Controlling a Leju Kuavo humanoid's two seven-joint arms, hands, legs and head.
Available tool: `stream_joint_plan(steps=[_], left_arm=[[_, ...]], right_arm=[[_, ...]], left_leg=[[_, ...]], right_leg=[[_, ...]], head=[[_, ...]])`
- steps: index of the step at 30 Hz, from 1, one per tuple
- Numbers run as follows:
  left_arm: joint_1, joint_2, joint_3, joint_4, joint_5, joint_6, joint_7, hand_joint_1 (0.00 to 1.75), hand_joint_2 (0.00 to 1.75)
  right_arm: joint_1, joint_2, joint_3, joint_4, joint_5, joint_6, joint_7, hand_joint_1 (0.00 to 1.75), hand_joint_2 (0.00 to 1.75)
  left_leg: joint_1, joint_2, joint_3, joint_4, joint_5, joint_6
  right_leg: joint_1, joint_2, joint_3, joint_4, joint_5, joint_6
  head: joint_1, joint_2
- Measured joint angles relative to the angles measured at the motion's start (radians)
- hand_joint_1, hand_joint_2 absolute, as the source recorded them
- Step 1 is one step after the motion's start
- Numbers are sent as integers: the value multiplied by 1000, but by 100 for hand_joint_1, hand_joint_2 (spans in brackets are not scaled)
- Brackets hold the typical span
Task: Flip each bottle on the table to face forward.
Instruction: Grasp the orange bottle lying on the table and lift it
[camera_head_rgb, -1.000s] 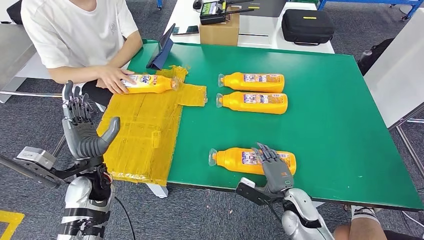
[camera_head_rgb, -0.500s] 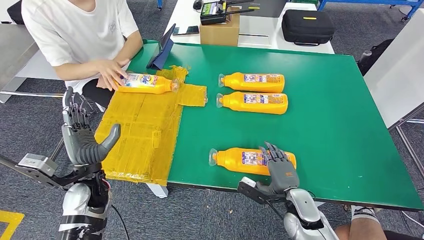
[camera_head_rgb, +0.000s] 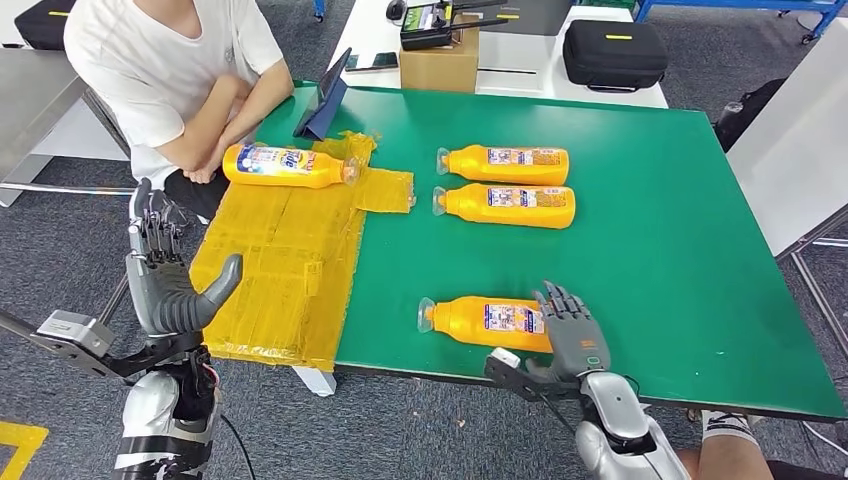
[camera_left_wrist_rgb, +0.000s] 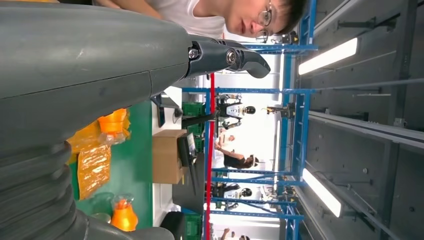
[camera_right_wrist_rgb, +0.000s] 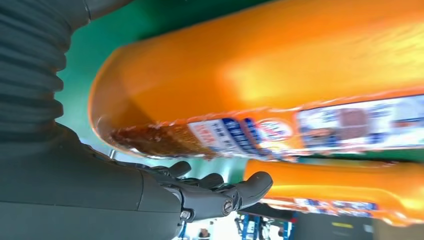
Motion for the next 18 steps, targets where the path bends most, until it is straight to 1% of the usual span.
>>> stream_joint_plan(steps=[12,14,15,16,18], left_arm=[[0,0,-6,0,-16,-6,1,0,175],[-3,0,-10,2,-17,-7,1,0,175],[-6,0,-14,4,-17,-8,0,0,175],[-11,0,-19,7,-15,-9,-1,0,175],[-24,0,-31,18,-7,-10,-4,0,175]], right_arm=[[-82,-17,-18,93,-33,22,-11,0,175],[-106,-17,-18,123,-57,26,-45,0,175],[-122,-19,-18,144,-81,32,-79,3,175],[-140,-21,-17,170,-110,40,-121,42,175],[-178,-29,-17,227,-170,61,-208,128,175]], left_leg=[[0,1,2,0,0,0],[0,1,2,0,0,0],[0,1,2,0,0,0],[0,1,2,0,1,1],[0,1,2,0,1,1]], right_leg=[[0,0,2,0,1,0],[0,0,2,0,1,0],[0,1,2,0,1,0],[0,1,2,0,1,0],[0,1,2,0,1,1]], head=[[0,0],[0,0],[0,0],[0,0],[0,0]])
